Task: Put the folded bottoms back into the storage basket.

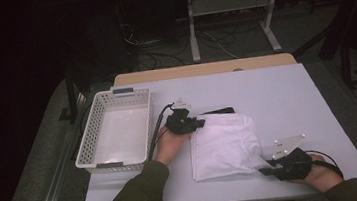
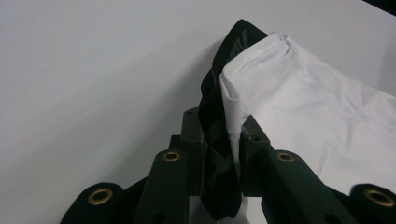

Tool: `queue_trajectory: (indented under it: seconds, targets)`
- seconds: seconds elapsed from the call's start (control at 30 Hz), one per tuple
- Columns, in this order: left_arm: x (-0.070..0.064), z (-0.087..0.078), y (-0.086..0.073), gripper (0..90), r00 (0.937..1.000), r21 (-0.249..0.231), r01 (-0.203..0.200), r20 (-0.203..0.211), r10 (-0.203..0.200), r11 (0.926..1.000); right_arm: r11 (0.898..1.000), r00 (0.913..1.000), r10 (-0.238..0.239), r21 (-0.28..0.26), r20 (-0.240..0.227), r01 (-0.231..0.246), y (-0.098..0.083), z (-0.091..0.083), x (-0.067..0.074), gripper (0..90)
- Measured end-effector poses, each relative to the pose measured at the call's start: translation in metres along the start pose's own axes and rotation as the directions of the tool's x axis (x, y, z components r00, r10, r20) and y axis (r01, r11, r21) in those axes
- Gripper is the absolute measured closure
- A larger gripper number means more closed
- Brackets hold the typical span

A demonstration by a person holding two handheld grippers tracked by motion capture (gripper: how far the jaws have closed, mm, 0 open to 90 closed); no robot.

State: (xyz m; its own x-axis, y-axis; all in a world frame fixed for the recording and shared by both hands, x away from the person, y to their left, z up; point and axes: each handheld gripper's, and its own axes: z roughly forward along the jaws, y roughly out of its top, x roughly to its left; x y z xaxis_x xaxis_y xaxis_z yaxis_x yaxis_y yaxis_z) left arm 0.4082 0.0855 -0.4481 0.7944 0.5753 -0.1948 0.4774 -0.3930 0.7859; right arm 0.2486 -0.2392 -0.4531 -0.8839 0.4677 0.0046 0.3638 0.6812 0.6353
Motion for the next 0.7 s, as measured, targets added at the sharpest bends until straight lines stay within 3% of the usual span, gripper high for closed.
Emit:
queue_trajectory:
  seconds: [0.1, 0.3, 0.53, 0.7]
  targets:
    - [0.000, 0.000, 0.000, 75.6, 1.0000, -0.002, 0.003, 0.003, -0.003, 1.0000, 1.000, 0.9998, -0.019, 0.002, -0.001, 0.019, 0.001, 0.001, 0.000, 80.4]
    - [-0.003, -0.003, 0.003, 75.8, 0.9996, -0.022, 0.004, 0.027, -0.003, 0.9997, 1.000, 0.9997, -0.003, -0.019, -0.025, 0.003, 0.004, 0.001, -0.001, 81.4]
    - [-0.013, -0.011, 0.013, 76.0, 0.9963, -0.066, -0.023, 0.081, 0.028, 0.9975, 0.990, 0.9987, 0.008, -0.140, -0.051, -0.015, 0.017, -0.006, -0.007, 81.3]
    - [-0.021, -0.013, 0.017, 76.1, 0.9929, -0.077, -0.036, 0.110, 0.044, 0.9964, 0.982, 0.9986, -0.001, -0.186, -0.052, -0.009, 0.027, -0.006, -0.011, 81.4]
